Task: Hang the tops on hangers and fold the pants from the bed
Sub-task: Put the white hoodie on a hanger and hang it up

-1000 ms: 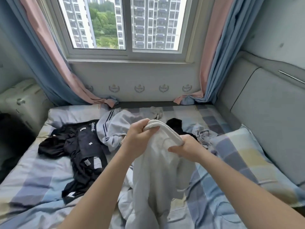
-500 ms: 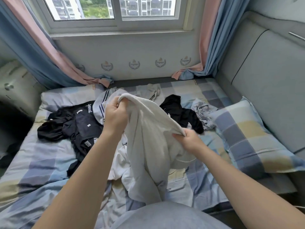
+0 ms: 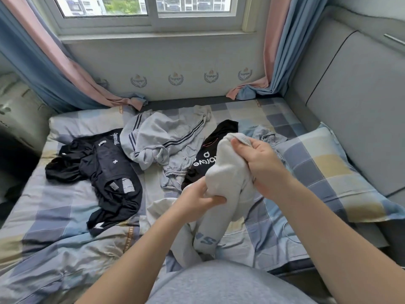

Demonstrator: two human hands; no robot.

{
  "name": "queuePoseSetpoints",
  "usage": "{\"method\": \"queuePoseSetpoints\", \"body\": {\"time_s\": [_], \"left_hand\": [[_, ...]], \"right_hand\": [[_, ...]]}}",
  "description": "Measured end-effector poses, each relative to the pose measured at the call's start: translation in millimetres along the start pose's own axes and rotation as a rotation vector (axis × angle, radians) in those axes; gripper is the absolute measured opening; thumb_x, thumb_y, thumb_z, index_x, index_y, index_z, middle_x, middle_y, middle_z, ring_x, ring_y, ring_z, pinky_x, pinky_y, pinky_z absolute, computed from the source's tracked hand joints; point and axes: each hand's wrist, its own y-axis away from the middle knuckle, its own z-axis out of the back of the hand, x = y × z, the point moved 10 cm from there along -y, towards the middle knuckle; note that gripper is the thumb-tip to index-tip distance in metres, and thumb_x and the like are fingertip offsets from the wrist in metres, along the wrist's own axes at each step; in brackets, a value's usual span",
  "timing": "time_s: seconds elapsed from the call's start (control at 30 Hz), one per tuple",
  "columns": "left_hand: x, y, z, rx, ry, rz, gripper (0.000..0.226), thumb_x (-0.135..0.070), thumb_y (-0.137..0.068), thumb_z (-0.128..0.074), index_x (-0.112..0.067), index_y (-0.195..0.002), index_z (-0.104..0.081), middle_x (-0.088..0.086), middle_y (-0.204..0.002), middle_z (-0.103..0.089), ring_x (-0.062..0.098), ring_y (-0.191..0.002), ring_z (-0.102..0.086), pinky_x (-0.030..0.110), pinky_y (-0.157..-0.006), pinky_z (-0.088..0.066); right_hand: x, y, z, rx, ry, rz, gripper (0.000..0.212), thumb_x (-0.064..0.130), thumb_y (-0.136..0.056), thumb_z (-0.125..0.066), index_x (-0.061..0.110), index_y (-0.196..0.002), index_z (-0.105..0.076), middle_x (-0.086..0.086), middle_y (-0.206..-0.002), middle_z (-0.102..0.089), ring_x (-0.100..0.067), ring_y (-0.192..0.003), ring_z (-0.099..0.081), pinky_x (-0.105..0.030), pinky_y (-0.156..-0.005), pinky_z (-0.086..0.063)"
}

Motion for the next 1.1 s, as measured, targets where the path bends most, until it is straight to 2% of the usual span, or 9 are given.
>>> {"method": "queuePoseSetpoints", "body": {"time_s": [0.17,0.3,0.47,0.57,0.67,0.8,0.93,1.03,1.1], "left_hand": [[-6,-1,13,-0.131,-0.140,-0.053,0.032,-0.037,-0.086,-0.073,-0.011,-0.101,-0.060,0.004,-0.095,-0.069,0.023,-0.095,-0.063,0.047,-0.087,-0.049],[-13,4,23,-0.225,-0.178,-0.141,0.038,-0.033,-0.092,-0.069,-0.002,-0.081,-0.050,0.014,-0.074,-0.055,0.027,-0.071,-0.050,0.044,-0.066,-0.040],[-28,10,34,-0.250,-0.150,-0.192,0.044,-0.034,-0.100,-0.057,-0.002,-0.072,-0.046,-0.009,-0.056,-0.034,0.008,-0.054,-0.031,0.028,-0.054,-0.025],[-47,14,48,-0.288,-0.049,-0.211,0.046,-0.037,-0.101,-0.053,-0.008,-0.066,-0.047,-0.013,-0.053,-0.031,0.004,-0.050,-0.029,0.022,-0.051,-0.024],[-65,18,63,-0.327,0.166,-0.185,0.037,-0.033,-0.103,-0.051,-0.014,-0.078,-0.069,-0.016,-0.055,-0.044,0.001,-0.050,-0.038,0.021,-0.053,-0.033],[-73,18,76,-0.325,0.537,-0.062,0.037,-0.035,-0.104,-0.048,-0.022,-0.084,-0.076,0.007,-0.083,-0.070,0.020,-0.081,-0.064,0.041,-0.084,-0.052],[-96,21,73,-0.268,0.625,-0.082,0.038,-0.044,-0.097,-0.051,-0.017,-0.086,-0.076,0.012,-0.087,-0.068,0.026,-0.086,-0.062,0.042,-0.085,-0.050],[-112,27,73,-0.251,0.685,-0.120,0.044,-0.046,-0.094,-0.054,-0.005,-0.100,-0.069,0.019,-0.090,-0.065,0.031,-0.084,-0.062,0.038,-0.075,-0.055],[-116,29,77,-0.232,0.765,-0.126,0.037,-0.048,-0.089,-0.059,-0.015,-0.087,-0.077,0.010,-0.083,-0.072,0.022,-0.077,-0.070,0.032,-0.068,-0.060]], "right_hand": [[18,-2,15,-0.010,-0.014,0.021,0.043,0.022,-0.099,-0.059,-0.018,-0.112,-0.057,-0.022,-0.094,-0.062,-0.030,-0.085,-0.061,-0.036,-0.073,-0.055],[8,-5,33,-0.048,-0.017,0.003,0.039,0.022,-0.098,-0.061,-0.015,-0.111,-0.061,-0.019,-0.093,-0.066,-0.024,-0.083,-0.066,-0.029,-0.068,-0.058],[0,-16,62,-0.096,0.078,-0.014,0.027,0.024,-0.096,-0.066,-0.001,-0.104,-0.072,-0.010,-0.093,-0.074,-0.018,-0.085,-0.069,-0.027,-0.073,-0.059],[0,-25,93,-0.265,0.375,-0.017,0.017,0.025,-0.094,-0.068,0.011,-0.102,-0.073,0.001,-0.092,-0.070,-0.013,-0.087,-0.063,-0.022,-0.071,-0.049],[-5,-24,104,-0.389,0.576,0.010,0.026,0.023,-0.095,-0.066,0.017,-0.119,-0.059,0.003,-0.108,-0.061,-0.013,-0.096,-0.057,-0.024,-0.075,-0.043],[-22,-11,54,-0.093,0.552,0.131,0.022,0.026,-0.093,-0.068,0.018,-0.113,-0.063,0.004,-0.111,-0.067,-0.013,-0.105,-0.064,-0.034,-0.095,-0.053],[-83,18,-15,0.412,0.501,-0.066,0.066,0.062,-0.079,-0.069,0.036,-0.136,-0.050,0.017,-0.137,-0.056,0.003,-0.127,-0.050,-0.022,-0.100,-0.046],[-104,5,-13,0.327,0.496,-0.052,0.059,0.046,-0.084,-0.075,0.035,-0.136,-0.050,0.015,-0.136,-0.056,0.001,-0.127,-0.050,-0.023,-0.096,-0.047],[-114,-9,3,0.226,0.572,-0.052,0.042,0.033,-0.088,-0.074,0.029,-0.126,-0.056,0.008,-0.120,-0.064,-0.008,-0.109,-0.061,-0.033,-0.091,-0.052]]}}
